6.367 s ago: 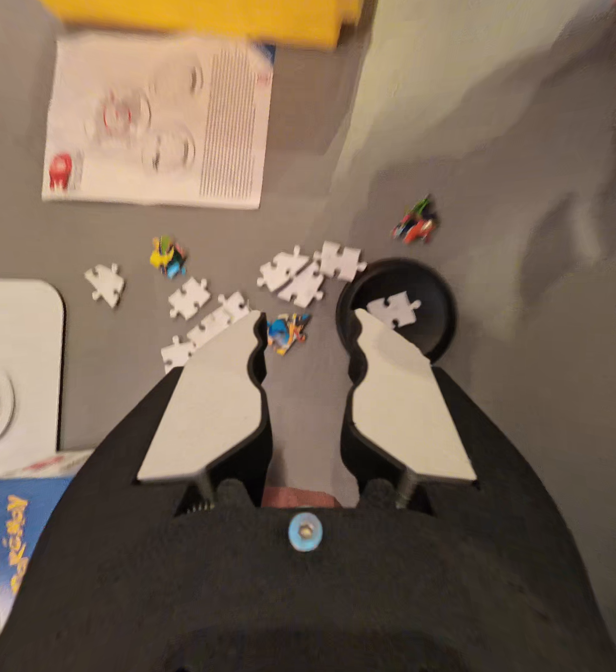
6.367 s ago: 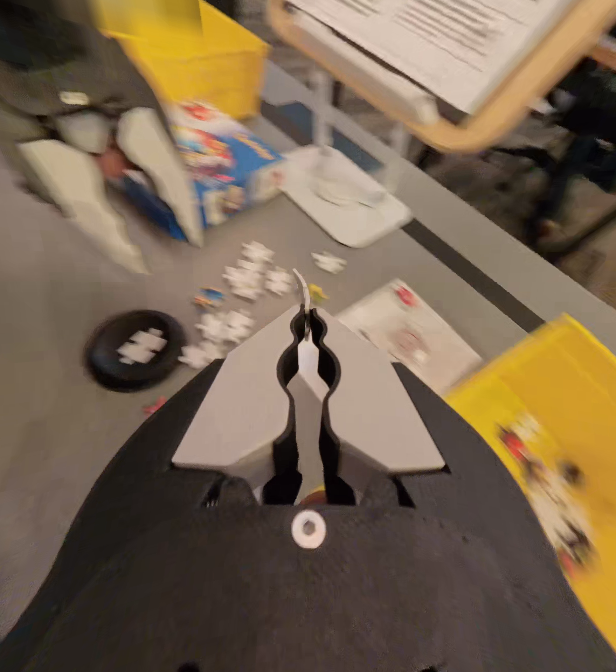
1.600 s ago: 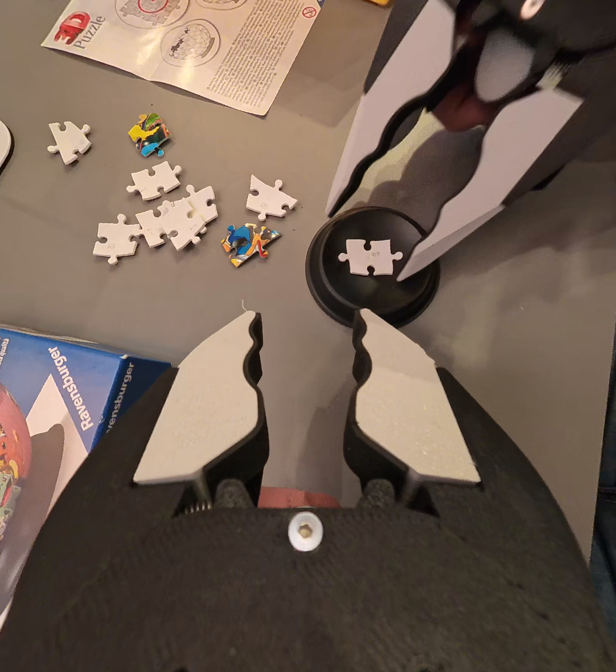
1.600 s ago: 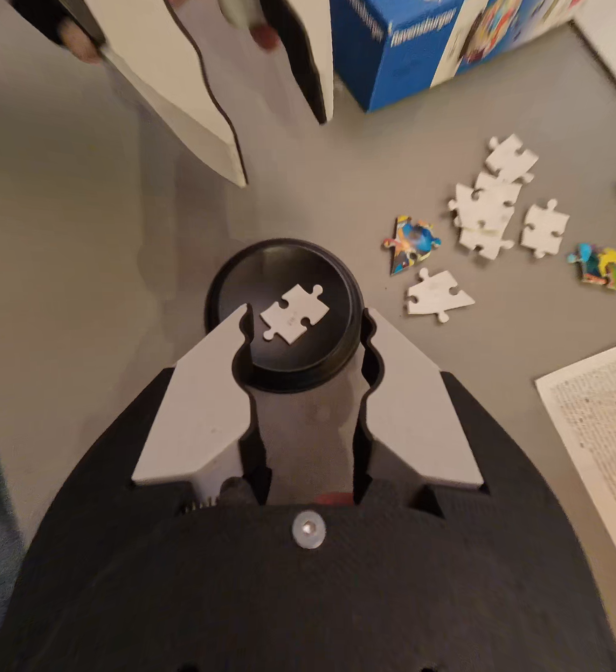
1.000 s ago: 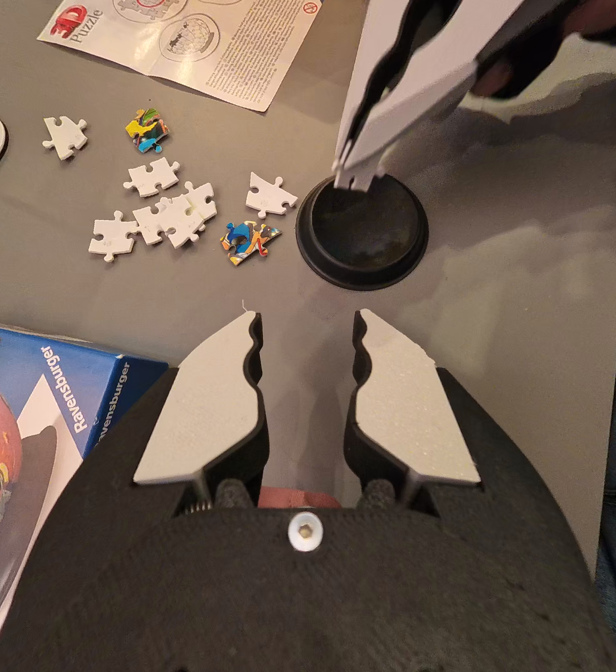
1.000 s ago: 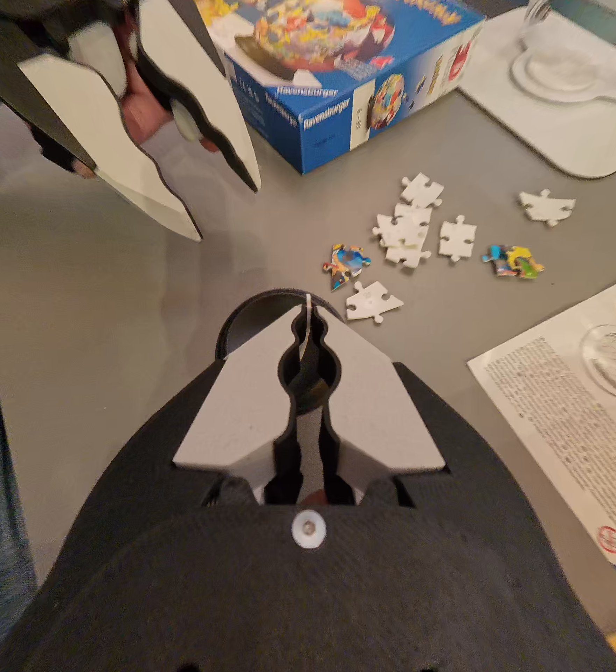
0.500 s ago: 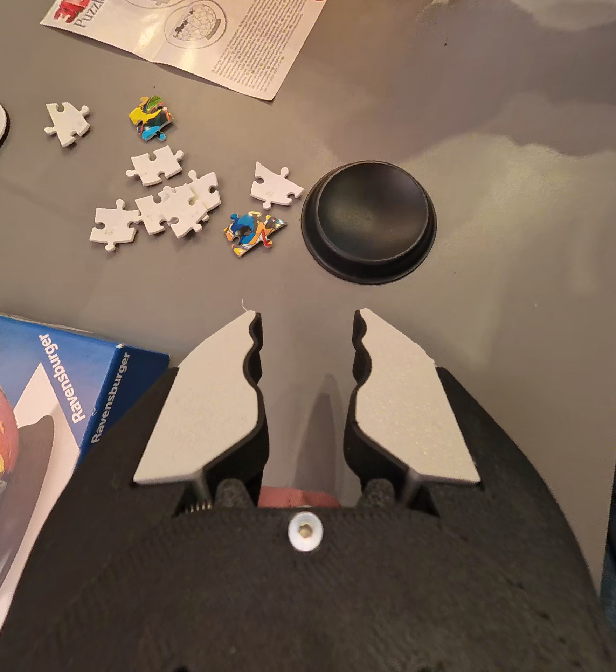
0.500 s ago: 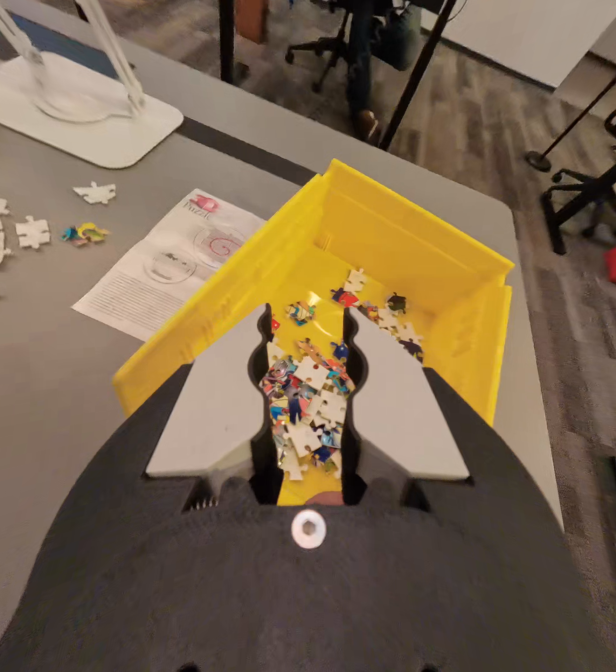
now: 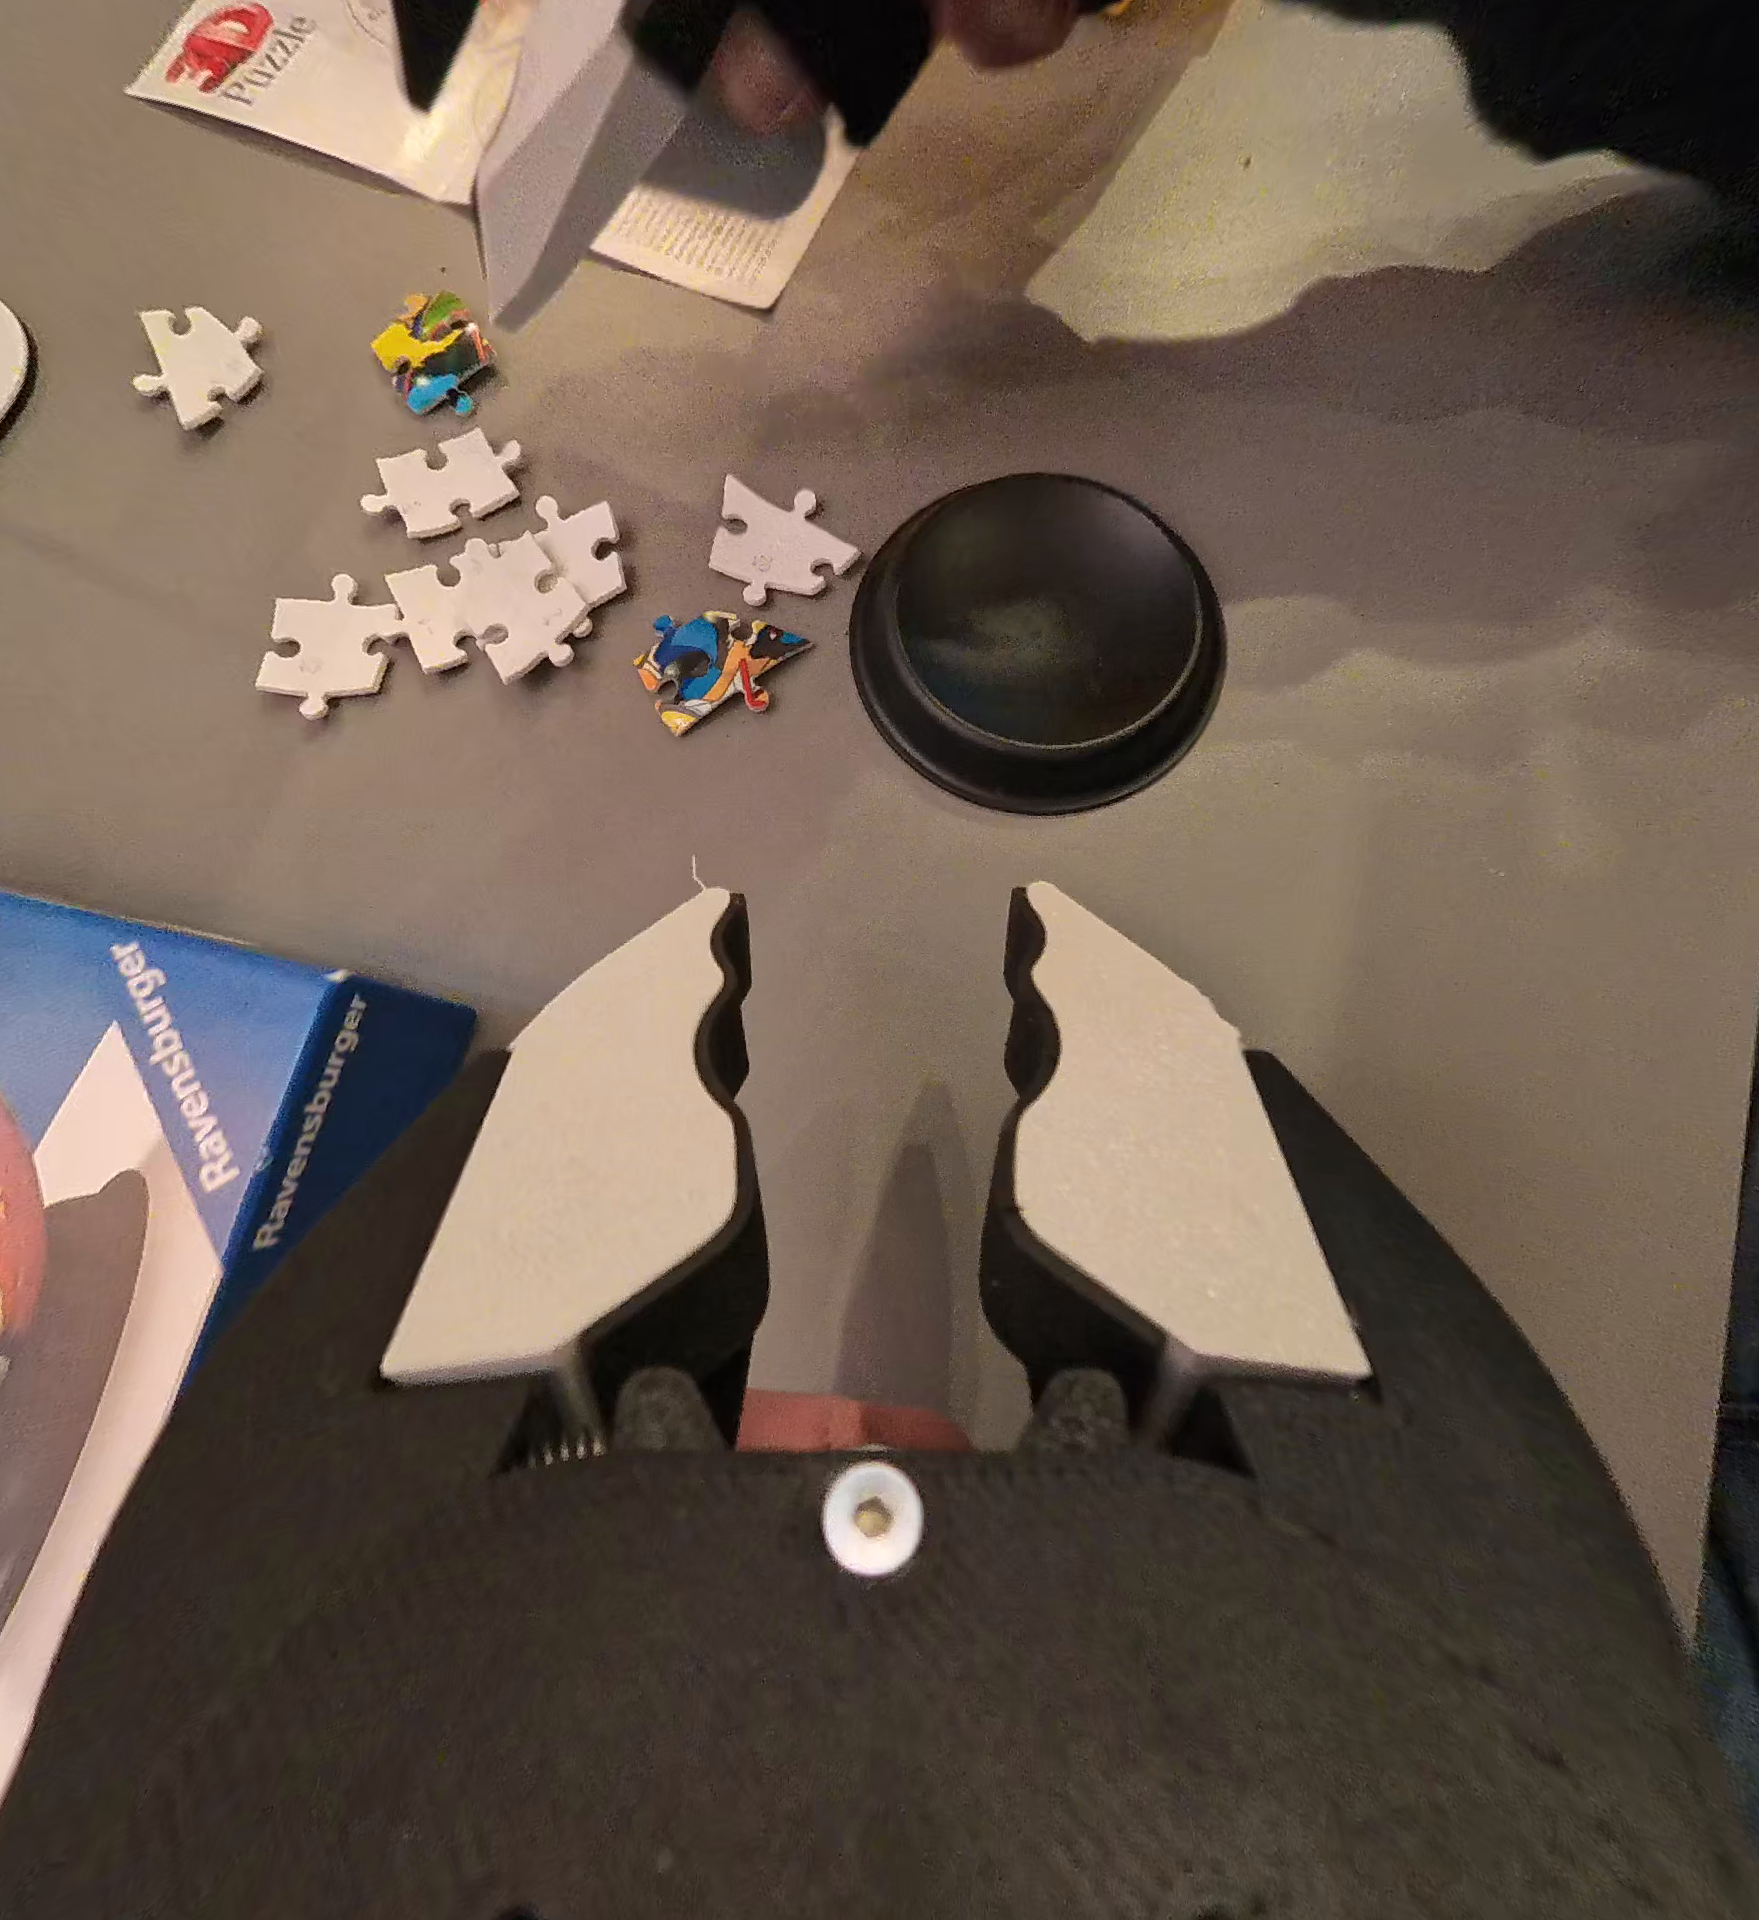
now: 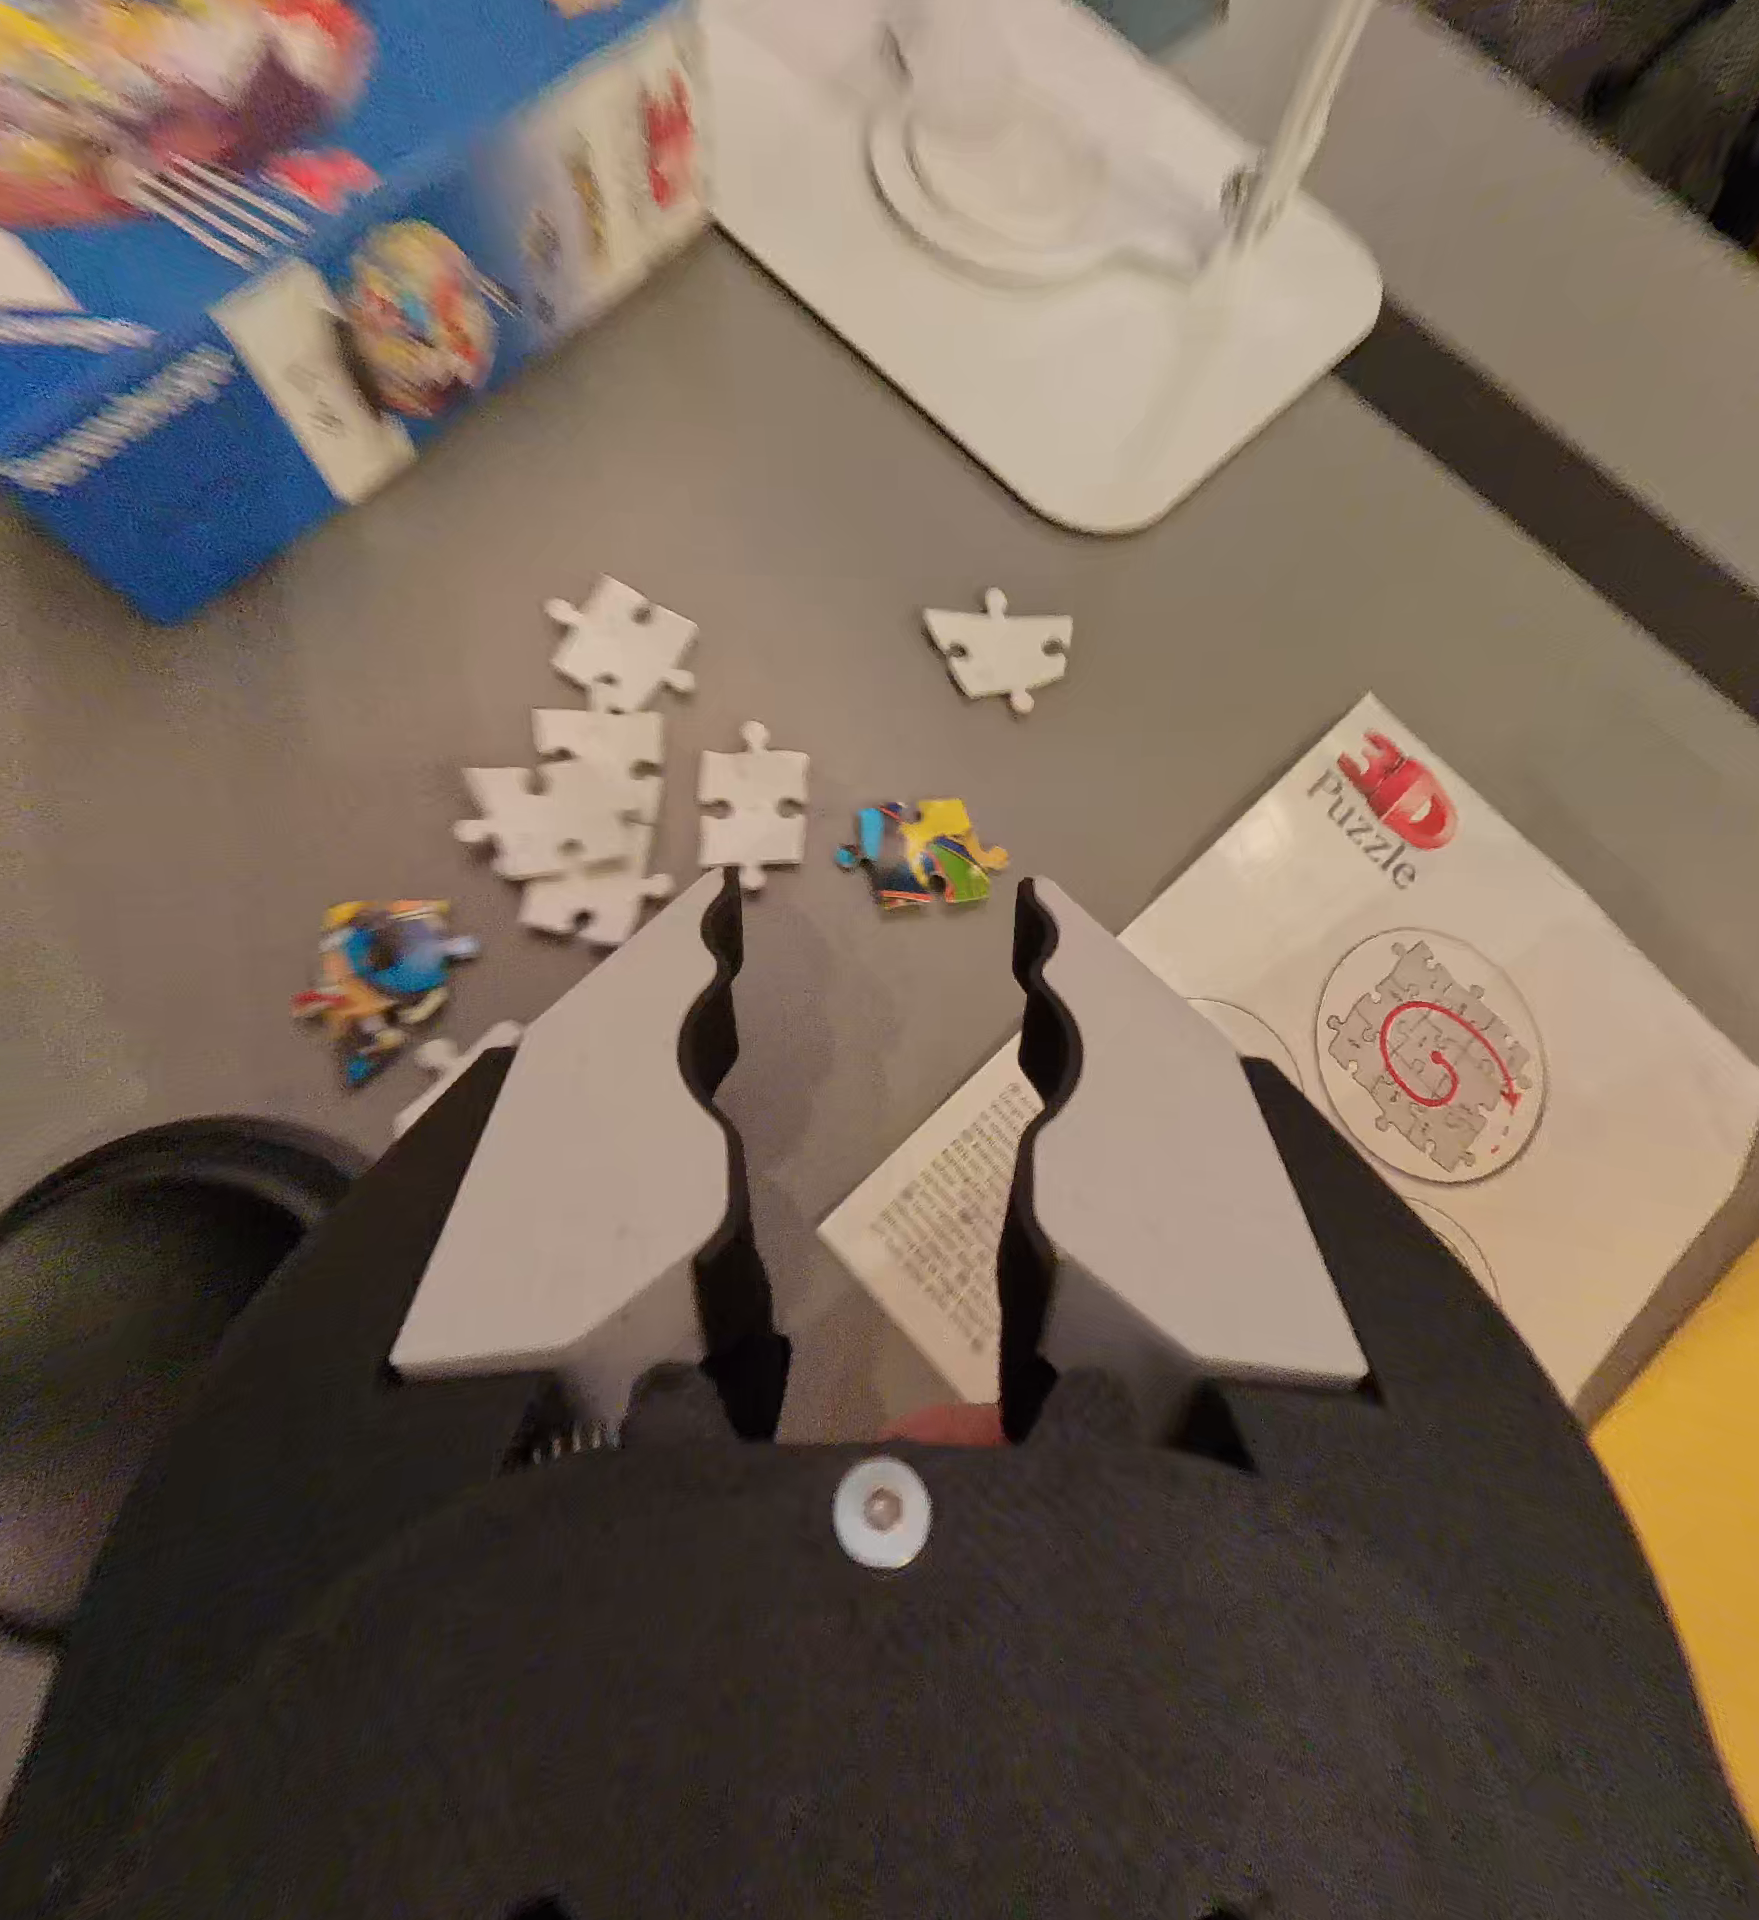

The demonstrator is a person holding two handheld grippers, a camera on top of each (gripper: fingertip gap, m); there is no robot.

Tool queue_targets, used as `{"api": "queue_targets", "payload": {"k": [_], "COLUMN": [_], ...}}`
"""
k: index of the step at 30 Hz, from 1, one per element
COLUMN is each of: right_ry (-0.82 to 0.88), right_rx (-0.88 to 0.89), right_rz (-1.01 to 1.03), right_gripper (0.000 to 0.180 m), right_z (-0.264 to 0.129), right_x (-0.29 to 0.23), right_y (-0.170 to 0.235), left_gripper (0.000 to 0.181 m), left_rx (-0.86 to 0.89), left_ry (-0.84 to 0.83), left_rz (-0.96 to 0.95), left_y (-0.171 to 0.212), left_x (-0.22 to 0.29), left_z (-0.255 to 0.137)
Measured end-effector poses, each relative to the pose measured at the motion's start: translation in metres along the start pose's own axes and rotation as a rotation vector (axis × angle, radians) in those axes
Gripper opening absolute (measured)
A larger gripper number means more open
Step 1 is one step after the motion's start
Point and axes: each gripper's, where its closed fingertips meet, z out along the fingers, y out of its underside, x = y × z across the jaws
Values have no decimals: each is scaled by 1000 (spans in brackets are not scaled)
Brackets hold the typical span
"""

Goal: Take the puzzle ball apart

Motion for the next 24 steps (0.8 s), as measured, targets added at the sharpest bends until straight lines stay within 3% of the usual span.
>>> {"api": "queue_targets", "payload": {"k": [1, 6, 8, 14, 17, 20, 23, 24], "right_ry": [7, -71, -78, -99, -32, 117, 271, 328], "right_rx": [-15, -61, -48, -10, 61, 166, 142, 76], "right_rz": [9, 58, 72, 74, -1, -53, 75, 112], "right_gripper": [49, 43, 26, 25, 25, 25, 25, 38], "right_z": [10, 36, 38, 28, -14, -93, -152, -161], "right_x": [6, 9, 12, 7, 5, 32, 101, 125], "right_y": [3, 15, 14, 3, -23, -47, -14, 11], "left_gripper": [47, 47, 47, 47, 47, 47, 46, 46], "left_rx": [6, 22, 23, 35, 38, 51, 57, 55], "left_ry": [0, 5, 6, -3, -11, -16, -14, -13], "left_rz": [-1, -18, -22, -39, -44, -53, -56, -53], "left_y": [0, 5, 7, 15, 17, 18, 19, 20], "left_x": [0, -4, -4, -6, -9, -12, -13, -13], "left_z": [-2, -5, -7, -16, -20, -25, -26, -25]}}
